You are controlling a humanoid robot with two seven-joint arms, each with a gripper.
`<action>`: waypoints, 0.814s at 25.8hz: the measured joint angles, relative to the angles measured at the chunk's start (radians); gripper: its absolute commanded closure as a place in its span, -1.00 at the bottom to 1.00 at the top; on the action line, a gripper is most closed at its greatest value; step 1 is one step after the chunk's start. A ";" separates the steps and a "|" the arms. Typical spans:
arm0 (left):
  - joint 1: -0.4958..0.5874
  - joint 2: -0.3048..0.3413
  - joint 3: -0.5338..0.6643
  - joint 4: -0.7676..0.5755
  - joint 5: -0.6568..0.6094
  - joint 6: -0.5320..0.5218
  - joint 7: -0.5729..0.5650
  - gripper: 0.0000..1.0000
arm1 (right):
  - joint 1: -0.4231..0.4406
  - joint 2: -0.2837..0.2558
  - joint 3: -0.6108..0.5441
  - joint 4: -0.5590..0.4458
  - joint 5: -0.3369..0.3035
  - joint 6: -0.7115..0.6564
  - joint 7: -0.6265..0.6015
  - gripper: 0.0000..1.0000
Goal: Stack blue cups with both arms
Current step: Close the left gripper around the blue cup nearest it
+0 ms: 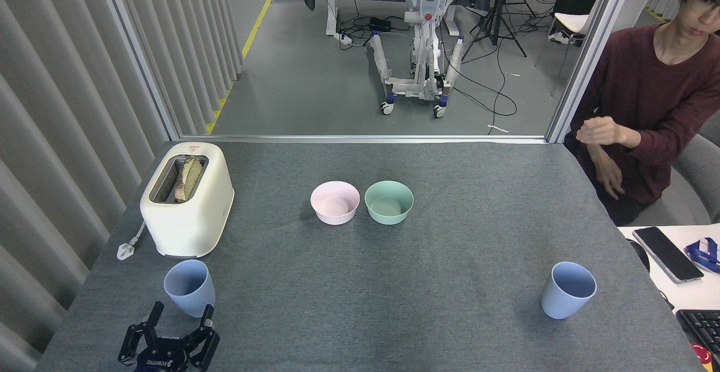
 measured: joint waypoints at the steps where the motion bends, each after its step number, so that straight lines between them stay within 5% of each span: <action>1: -0.010 0.000 -0.002 0.011 0.000 0.001 0.002 -1.00 | 0.000 0.000 0.000 0.000 0.000 0.000 0.000 -1.00; 21: -0.198 0.023 -0.018 0.282 -0.002 0.018 0.041 -1.00 | -0.002 0.001 -0.007 -0.010 -0.003 -0.002 0.001 -1.00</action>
